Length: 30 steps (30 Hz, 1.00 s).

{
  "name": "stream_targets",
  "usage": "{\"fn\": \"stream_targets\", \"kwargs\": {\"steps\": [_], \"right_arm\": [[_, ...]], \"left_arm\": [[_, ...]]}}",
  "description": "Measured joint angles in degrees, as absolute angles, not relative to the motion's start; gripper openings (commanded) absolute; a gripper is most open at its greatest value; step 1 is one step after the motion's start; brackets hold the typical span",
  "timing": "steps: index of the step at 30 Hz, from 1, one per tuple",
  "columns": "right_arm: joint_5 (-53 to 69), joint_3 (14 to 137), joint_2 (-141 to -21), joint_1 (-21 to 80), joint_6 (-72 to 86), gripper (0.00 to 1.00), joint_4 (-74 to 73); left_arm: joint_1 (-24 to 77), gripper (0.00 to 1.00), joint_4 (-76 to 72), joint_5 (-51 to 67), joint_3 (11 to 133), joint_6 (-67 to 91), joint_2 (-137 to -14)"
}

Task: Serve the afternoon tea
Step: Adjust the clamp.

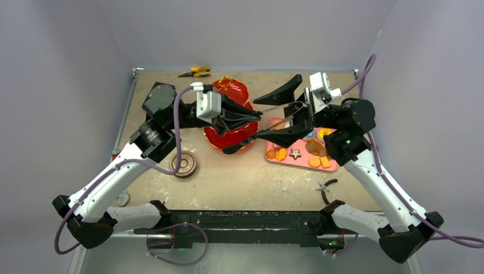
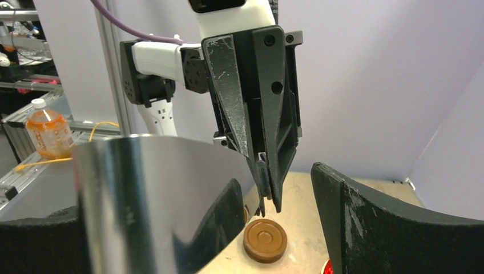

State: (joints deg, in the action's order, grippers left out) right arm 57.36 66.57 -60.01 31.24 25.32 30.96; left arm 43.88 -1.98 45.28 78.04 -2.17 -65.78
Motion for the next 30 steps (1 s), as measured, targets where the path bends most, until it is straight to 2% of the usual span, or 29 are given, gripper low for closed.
{"fn": "stream_targets", "kwargs": {"steps": [4,8,11,12,15,16,20,22,25,30], "right_arm": [[56.5,68.2,-60.0,31.5,22.5,0.78,26.2],[56.5,68.8,-59.6,31.7,20.5,0.64,23.5],[56.4,68.9,-59.3,31.8,19.6,0.51,22.2],[56.2,68.9,-59.2,31.8,19.3,0.47,22.1],[54.9,68.9,-59.2,31.7,19.2,0.3,21.7],[54.6,68.9,-59.2,31.7,19.3,0.26,21.8],[54.8,68.9,-58.8,31.8,20.0,0.22,21.3],[55.2,68.8,-58.5,31.9,20.4,0.18,21.2],[55.4,68.8,-58.0,32.2,20.4,0.15,20.5],[54.2,68.8,-57.3,32.6,18.7,0.12,18.1]], "left_arm": [[43.8,0.0,-1.8,45.1,78.3,-2.7,-65.8],[43.6,0.0,-1.3,44.7,78.4,-2.7,-65.8],[43.5,0.21,-0.9,44.3,78.4,-2.8,-65.8],[43.5,0.24,-0.8,44.4,78.4,-2.8,-65.9],[43.7,0.26,-0.2,44.2,78.5,-2.9,-65.9],[43.7,0.31,0.3,44.3,78.5,-2.9,-65.9],[43.5,0.63,1.7,42.8,79.1,-3.5,-66.0],[43.4,0.75,2.5,42.1,79.8,-4.2,-66.0],[43.2,0.81,4.2,41.2,80.9,-5.4,-66.0],[42.5,0.85,9.1,39.5,83.4,-8.2,-66.0]]}}
